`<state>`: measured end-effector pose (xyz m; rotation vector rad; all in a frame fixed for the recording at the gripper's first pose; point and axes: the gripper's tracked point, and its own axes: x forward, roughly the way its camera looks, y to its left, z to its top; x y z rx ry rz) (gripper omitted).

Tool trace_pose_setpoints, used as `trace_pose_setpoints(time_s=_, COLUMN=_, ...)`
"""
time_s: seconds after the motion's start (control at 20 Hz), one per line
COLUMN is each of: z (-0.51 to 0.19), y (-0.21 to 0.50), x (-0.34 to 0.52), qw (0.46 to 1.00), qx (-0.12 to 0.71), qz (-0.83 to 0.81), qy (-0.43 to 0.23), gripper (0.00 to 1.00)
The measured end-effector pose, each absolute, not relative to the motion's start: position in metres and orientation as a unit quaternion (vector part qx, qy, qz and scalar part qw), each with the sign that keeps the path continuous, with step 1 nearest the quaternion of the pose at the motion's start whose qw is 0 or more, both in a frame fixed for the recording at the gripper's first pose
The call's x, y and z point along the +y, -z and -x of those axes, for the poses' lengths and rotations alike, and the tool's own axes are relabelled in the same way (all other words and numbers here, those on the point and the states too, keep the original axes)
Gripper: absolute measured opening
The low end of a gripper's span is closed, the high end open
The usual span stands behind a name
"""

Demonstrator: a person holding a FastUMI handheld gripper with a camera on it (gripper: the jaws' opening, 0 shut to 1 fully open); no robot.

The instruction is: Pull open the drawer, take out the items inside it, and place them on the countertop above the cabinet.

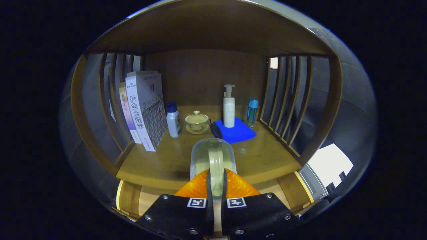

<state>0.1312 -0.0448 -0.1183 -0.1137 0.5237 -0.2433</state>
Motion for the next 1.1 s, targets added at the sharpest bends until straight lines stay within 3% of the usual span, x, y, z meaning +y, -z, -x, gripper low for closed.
trace_pose_setpoints(time_s=0.35, z=-0.182, y=0.15, x=-0.045, qw=0.954, qx=0.277, qz=0.069, qy=0.092, gripper=0.09)
trace_pose_setpoints(time_s=0.8, z=-0.204, y=0.161, x=-0.057, qw=0.954, qx=0.279, qz=0.067, qy=0.082, gripper=0.24)
trace_pose_setpoints(time_s=1.1, z=-0.188, y=0.147, x=-0.035, qw=0.969, qx=0.236, qz=0.055, qy=0.043, gripper=0.78)
